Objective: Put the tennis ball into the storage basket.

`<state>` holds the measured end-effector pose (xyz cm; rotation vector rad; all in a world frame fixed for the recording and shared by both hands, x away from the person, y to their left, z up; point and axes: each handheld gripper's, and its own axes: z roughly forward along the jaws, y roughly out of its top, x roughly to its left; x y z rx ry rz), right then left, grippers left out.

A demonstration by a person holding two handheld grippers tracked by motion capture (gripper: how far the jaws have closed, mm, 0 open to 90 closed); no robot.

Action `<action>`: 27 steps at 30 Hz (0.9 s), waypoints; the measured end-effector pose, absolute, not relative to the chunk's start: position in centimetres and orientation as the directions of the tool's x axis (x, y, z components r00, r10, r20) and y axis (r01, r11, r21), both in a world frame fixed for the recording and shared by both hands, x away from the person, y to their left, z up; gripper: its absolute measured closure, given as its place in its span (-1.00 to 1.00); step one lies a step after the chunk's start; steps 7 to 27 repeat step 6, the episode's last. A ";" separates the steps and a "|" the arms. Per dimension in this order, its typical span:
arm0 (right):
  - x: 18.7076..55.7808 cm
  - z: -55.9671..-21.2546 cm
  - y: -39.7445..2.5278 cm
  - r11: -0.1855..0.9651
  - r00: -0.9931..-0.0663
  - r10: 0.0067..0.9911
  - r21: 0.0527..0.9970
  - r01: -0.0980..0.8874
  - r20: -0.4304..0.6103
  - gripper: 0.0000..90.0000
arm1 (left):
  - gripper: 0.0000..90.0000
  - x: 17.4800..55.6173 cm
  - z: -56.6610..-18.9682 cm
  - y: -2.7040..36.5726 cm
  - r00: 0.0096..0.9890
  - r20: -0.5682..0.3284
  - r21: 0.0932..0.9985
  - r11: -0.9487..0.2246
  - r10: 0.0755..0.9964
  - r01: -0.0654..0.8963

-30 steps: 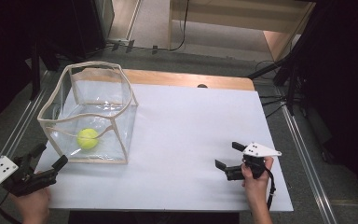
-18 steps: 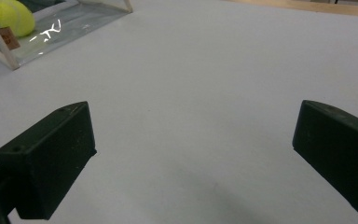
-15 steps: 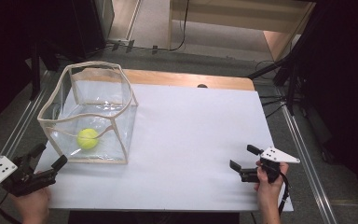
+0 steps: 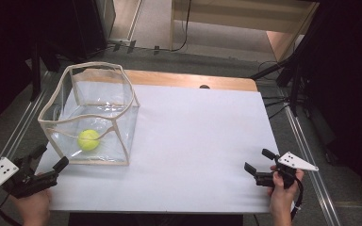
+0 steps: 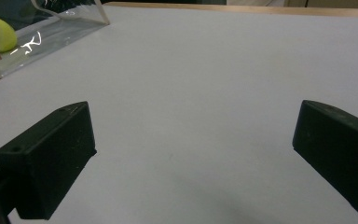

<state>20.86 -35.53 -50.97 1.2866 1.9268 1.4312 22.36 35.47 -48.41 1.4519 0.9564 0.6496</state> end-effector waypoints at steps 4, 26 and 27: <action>20.7 -51.0 -35.7 0.035 -0.481 0.856 0.905 0.423 0.192 -1.00 | -0.86 22.4 -48.4 35.5 0.504 -0.142 0.982 0.057 0.852 0.180; 20.8 -51.1 -35.8 0.033 -0.479 0.857 0.908 0.417 0.189 -1.00 | -0.86 22.4 -48.4 35.5 0.503 -0.143 0.982 0.058 0.852 0.181; 20.8 -51.1 -35.8 0.033 -0.479 0.857 0.908 0.417 0.189 -1.00 | -0.86 22.4 -48.4 35.5 0.503 -0.143 0.982 0.058 0.852 0.181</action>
